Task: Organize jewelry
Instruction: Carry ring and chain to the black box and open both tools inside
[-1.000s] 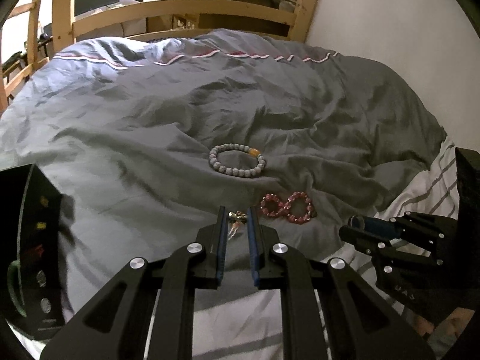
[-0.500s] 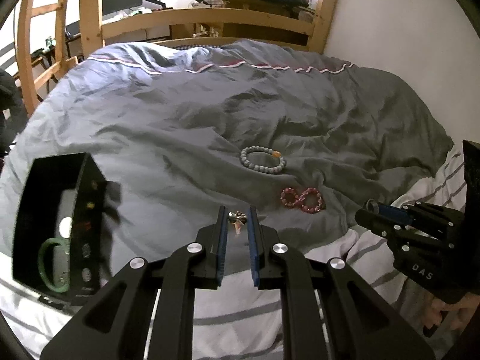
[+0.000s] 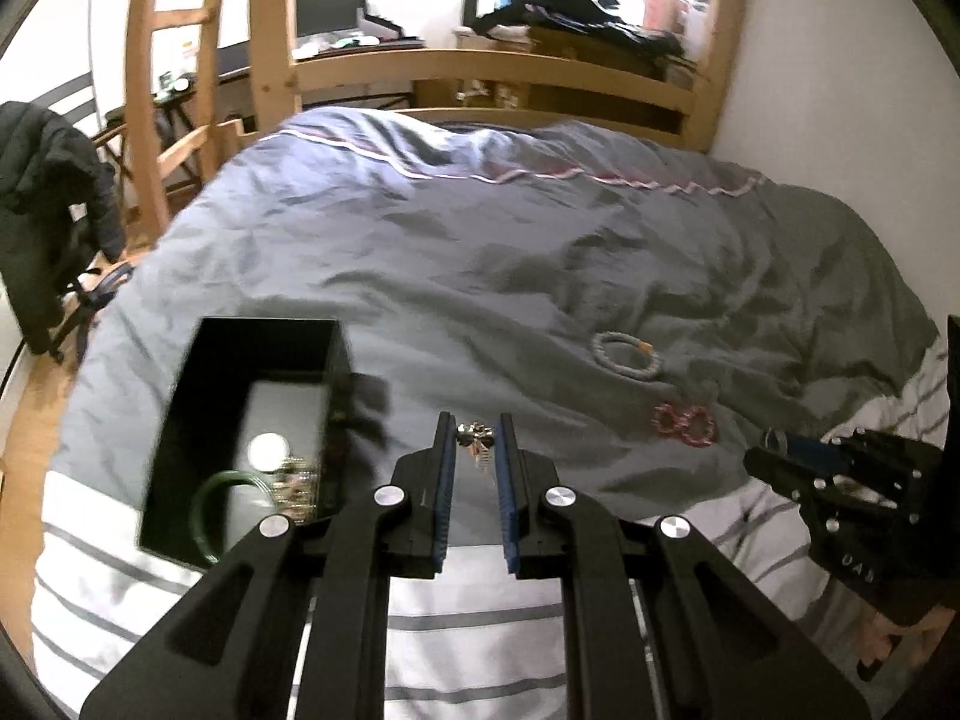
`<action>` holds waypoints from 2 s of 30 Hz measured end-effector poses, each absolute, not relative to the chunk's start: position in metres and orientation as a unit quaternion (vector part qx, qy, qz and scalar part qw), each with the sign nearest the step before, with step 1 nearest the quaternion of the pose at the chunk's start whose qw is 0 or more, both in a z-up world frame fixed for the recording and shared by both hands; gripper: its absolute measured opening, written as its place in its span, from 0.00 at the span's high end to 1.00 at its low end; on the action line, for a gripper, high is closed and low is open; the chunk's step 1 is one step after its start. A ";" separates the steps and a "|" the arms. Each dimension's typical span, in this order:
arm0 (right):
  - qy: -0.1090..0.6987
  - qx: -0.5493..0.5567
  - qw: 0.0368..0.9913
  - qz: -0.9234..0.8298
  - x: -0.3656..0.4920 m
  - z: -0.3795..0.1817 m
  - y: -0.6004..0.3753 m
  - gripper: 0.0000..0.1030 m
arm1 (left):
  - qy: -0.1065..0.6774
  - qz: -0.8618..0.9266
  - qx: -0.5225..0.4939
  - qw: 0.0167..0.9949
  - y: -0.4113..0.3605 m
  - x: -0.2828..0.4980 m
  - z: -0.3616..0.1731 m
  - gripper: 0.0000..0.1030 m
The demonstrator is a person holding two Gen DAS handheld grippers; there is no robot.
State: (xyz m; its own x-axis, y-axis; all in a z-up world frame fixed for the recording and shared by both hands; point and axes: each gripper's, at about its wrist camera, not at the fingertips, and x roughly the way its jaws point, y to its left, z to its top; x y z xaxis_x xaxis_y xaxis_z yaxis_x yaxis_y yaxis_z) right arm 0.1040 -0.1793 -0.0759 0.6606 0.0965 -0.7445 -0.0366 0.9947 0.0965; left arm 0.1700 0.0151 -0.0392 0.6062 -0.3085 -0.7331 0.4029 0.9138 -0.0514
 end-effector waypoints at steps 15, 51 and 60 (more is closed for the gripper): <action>0.401 0.003 0.909 0.110 0.146 -0.064 -0.087 0.79 | 0.382 -0.130 0.048 0.914 0.092 0.183 -0.020 0.87; 0.423 -0.024 0.883 0.201 0.198 -0.108 0.037 0.80 | 0.443 -0.092 0.021 0.892 0.153 0.226 -0.064 0.87; 0.422 -0.009 0.883 0.207 0.199 -0.108 0.036 0.79 | 0.442 -0.091 0.015 0.892 0.155 0.228 -0.064 0.87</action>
